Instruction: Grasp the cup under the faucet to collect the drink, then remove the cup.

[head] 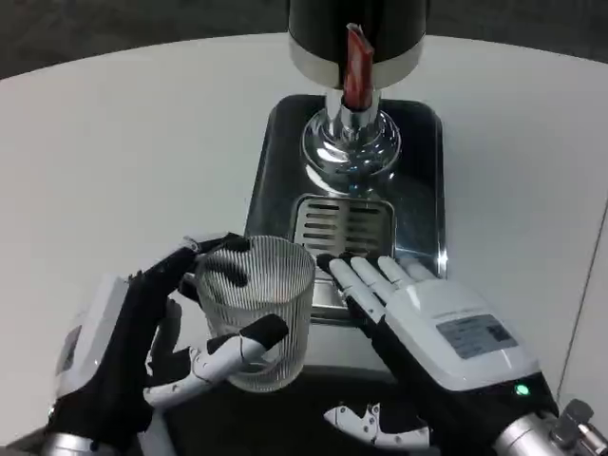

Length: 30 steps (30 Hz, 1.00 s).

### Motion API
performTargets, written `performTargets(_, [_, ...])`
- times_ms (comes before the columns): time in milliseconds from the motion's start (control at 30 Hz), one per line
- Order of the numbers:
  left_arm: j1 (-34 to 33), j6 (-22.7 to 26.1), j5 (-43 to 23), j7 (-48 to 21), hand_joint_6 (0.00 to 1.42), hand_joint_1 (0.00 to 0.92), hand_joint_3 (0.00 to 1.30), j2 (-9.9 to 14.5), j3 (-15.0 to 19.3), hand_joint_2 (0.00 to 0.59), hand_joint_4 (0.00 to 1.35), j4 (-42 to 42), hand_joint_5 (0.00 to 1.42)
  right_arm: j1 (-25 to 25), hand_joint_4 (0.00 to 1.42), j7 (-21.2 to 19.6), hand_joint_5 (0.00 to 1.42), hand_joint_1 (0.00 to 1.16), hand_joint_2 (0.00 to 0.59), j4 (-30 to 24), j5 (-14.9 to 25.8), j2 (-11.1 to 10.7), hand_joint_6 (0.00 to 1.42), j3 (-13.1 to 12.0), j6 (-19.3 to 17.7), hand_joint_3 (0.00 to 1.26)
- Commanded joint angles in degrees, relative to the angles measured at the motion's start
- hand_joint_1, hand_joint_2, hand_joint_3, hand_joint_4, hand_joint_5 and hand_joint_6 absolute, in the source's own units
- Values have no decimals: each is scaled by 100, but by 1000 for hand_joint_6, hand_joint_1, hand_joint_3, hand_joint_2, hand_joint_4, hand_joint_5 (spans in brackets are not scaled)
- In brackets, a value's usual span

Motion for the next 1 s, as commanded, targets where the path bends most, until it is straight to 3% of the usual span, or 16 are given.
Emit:
performTargets(33, [-348, -203, 42, 181, 1414, 523, 923, -35, -94, 317, 1106, 292, 1114, 204, 0, 51, 0, 481, 314, -199, -100, -7, 0, -131, 128, 0])
performTargets(433, [-1116, -445, 199, 434, 1414, 523, 923, -2, -380, 317, 1106, 1242, 1114, 836, 0, 71, 0, 476, 310, -795, -373, 103, 0, -356, 339, 0])
performTargets(767, [-2133, -593, 590, 1100, 1414, 523, 923, 71, -509, 317, 1106, 2389, 1114, 1377, 0, 64, 0, 475, 310, -1213, -499, 248, 0, -546, 312, 0])
performTargets(1000, [-3006, -654, 888, 1598, 1414, 523, 923, 85, -776, 317, 1106, 3537, 1115, 1716, 0, -5, 0, 474, 310, -1422, -510, 334, 0, -628, 256, 0])
